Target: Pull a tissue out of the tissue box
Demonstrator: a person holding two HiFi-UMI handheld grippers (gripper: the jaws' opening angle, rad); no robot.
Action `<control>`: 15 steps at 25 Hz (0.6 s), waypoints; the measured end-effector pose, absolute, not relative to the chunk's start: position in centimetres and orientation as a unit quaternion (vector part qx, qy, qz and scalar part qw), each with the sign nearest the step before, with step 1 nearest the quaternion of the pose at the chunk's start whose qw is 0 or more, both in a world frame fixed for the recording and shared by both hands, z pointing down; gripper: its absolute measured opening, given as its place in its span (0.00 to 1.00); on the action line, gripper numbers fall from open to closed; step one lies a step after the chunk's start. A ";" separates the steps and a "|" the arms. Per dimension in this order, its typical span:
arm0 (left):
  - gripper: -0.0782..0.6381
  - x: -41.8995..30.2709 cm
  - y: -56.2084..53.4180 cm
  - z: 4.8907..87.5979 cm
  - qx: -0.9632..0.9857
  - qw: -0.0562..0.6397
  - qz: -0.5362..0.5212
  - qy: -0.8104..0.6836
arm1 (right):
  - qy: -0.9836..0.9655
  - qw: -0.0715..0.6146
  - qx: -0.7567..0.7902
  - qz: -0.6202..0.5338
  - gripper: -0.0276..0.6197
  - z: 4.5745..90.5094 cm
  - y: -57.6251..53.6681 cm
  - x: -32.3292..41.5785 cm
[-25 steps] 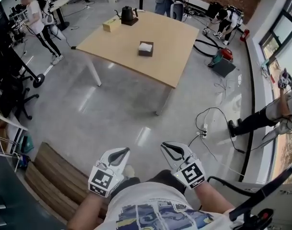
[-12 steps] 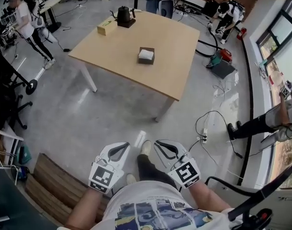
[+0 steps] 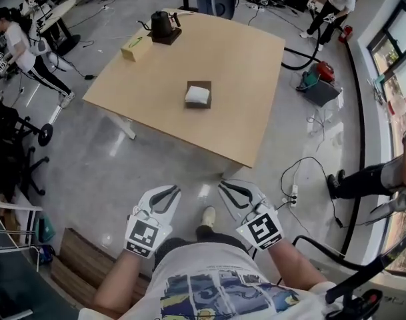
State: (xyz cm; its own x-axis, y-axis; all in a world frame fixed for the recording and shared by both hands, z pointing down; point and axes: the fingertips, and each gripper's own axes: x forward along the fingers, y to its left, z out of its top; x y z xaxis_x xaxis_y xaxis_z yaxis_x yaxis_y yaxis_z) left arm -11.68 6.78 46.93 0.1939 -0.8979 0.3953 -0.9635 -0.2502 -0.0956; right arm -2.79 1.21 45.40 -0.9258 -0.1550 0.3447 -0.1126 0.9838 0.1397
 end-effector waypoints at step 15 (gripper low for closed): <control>0.25 -19.5 -10.3 51.2 0.784 0.062 0.292 -0.544 | -0.965 0.225 0.133 -0.027 0.09 47.4 -10.7 -7.5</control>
State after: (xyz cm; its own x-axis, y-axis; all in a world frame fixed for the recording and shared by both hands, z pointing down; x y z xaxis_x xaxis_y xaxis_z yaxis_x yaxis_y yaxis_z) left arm -19.51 -10.27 51.23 0.2379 -0.8166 0.5259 -0.8891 -0.4011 -0.2207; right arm -7.45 -10.72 47.42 -0.8629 -0.2691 0.4277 -0.2447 0.9631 0.1123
